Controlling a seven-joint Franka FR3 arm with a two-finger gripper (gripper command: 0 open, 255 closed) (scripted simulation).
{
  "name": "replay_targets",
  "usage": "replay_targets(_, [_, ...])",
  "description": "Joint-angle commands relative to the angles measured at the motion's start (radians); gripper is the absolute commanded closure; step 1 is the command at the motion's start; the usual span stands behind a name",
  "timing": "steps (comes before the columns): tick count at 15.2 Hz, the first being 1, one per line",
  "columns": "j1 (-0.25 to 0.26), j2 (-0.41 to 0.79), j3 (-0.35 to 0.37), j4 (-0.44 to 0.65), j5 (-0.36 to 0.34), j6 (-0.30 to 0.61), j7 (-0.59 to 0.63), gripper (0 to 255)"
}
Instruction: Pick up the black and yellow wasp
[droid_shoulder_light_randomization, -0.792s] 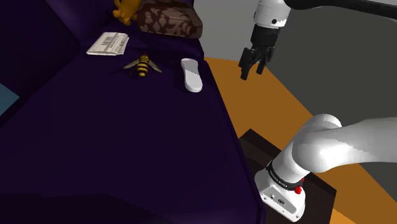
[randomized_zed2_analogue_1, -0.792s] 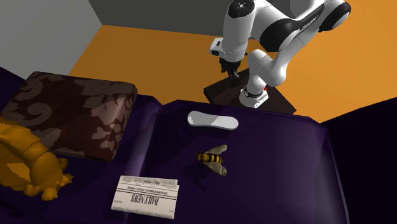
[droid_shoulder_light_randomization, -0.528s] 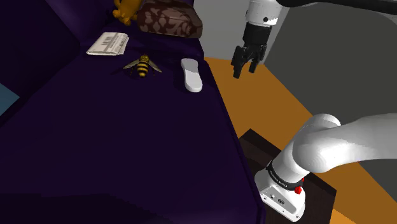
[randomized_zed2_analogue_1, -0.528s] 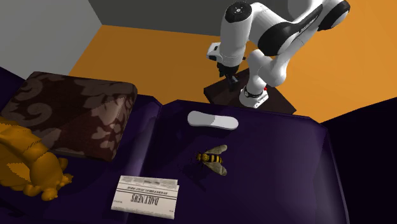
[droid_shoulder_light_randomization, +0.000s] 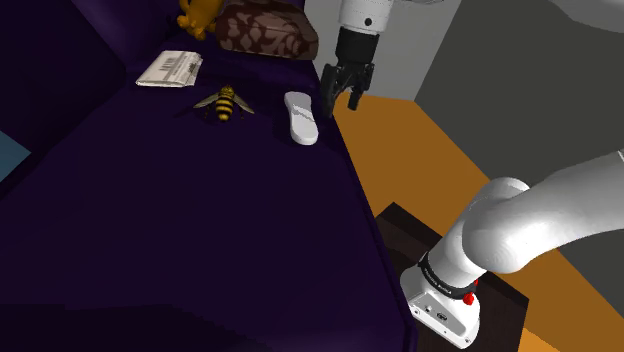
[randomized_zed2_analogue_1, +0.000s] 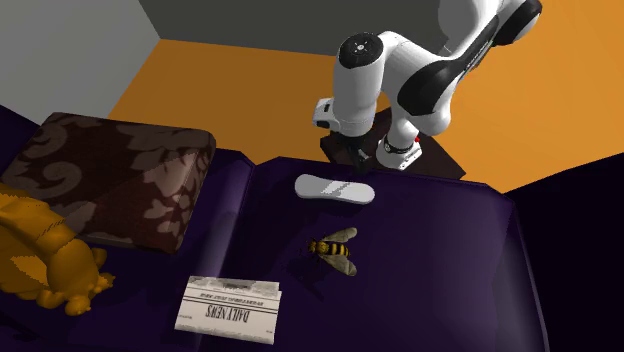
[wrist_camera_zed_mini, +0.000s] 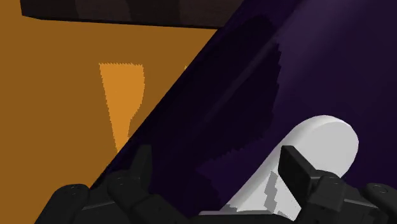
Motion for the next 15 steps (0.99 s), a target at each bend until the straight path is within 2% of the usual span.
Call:
replay_targets(1, [0.014,0.066,0.017,0.057,0.017,0.021,0.003,0])
replay_targets(8, [0.058,0.273,0.069,0.257,0.055,0.069,0.004,0])
replay_targets(15, [0.104,0.489,0.123,0.509,0.063,0.077,0.014,0])
